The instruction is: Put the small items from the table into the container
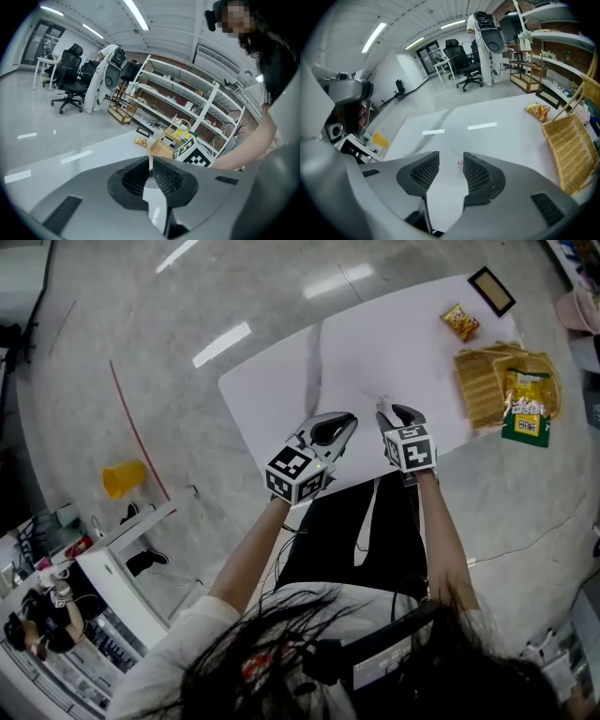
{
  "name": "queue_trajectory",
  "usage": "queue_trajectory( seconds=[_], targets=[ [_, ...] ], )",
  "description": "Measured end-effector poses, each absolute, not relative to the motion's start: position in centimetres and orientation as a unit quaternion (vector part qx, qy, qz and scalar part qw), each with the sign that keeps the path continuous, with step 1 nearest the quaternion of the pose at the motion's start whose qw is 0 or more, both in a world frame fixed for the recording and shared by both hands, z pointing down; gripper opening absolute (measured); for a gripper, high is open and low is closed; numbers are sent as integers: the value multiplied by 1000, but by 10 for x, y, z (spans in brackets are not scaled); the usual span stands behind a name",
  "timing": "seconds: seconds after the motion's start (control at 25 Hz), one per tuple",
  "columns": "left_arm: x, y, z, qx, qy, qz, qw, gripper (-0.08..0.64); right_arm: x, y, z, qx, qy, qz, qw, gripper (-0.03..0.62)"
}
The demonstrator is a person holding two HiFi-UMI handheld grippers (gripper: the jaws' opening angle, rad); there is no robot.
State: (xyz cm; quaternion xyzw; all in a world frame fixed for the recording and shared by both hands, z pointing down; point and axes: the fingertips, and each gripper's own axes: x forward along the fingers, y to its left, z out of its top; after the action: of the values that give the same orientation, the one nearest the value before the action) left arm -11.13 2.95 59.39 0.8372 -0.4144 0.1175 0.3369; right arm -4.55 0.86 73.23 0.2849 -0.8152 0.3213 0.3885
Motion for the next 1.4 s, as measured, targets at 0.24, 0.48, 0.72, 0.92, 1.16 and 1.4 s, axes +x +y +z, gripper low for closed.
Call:
queue_trajectory(
  seconds=[0.24,0.48,0.72,0.92,1.16,1.4],
  targets=[
    [-123,26,633,821,-428,105,363,17,-60,9,792,268,-798,286,458,167],
    [-126,32,663,803,-437,90,395,17,-60,7,822,296,-775,290,478,167],
    [-127,36,672,802,-431,91,402,17,-56,0,830,326,-758,283,488,106],
    [-131,31,667,805,-427,99,400,17,-56,-9,806,343,-768,285,460,101],
    [-109,11,646,824,-404,102,383,17,-31,-26,752,392,-769,290,414,101],
    [-65,-9,626,850,-366,119,360,17,26,-44,705,470,-751,294,360,101]
  ],
)
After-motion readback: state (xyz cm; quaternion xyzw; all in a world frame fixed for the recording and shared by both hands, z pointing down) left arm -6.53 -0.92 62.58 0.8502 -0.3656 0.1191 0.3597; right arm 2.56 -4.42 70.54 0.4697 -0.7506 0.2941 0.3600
